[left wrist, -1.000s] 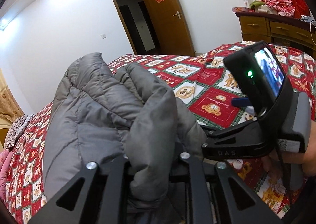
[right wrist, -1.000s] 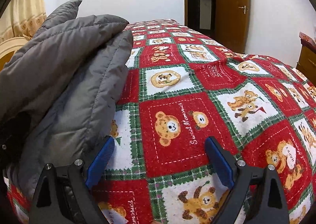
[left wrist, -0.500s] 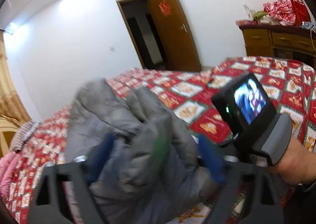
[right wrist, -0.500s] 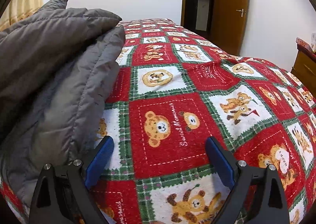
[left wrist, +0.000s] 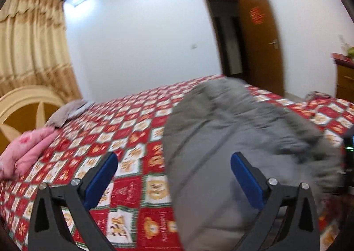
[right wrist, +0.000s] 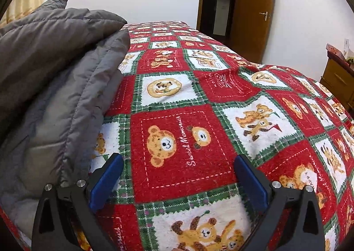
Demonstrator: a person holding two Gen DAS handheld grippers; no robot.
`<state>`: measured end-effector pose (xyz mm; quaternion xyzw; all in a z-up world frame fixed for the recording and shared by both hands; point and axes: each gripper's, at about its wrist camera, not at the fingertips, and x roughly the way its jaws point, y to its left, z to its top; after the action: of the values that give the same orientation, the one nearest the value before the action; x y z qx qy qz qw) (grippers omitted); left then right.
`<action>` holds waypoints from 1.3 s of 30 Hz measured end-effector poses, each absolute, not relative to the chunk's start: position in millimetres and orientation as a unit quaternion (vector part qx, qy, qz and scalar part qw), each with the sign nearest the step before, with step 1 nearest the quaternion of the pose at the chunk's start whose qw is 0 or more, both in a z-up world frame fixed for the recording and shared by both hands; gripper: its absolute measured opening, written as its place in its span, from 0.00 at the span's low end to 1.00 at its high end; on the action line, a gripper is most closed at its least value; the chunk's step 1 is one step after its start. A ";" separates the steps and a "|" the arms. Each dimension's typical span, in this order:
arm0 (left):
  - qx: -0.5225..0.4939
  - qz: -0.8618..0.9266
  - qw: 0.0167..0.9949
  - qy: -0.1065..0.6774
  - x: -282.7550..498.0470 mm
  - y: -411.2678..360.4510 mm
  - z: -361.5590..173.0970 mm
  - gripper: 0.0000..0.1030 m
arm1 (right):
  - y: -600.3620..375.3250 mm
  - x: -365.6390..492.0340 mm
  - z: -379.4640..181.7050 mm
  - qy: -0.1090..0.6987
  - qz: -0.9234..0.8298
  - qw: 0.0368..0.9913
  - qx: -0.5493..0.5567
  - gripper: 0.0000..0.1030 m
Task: Fold large clothes
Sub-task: 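Open the left gripper and press the folded jacket bundle down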
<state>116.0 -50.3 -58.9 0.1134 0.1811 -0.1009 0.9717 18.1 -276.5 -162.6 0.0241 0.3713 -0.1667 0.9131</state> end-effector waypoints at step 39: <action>0.342 -0.050 0.933 0.100 140.9 -186.8 -114.5 1.00 | -340.3 21.2 -119.1 0.346 -0.216 0.907 0.106 0.98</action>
<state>140.9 -186.8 -114.5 0.3419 0.1002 -0.0496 0.9330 21.2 -340.3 -119.1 0.1059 0.3459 -0.2161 0.9069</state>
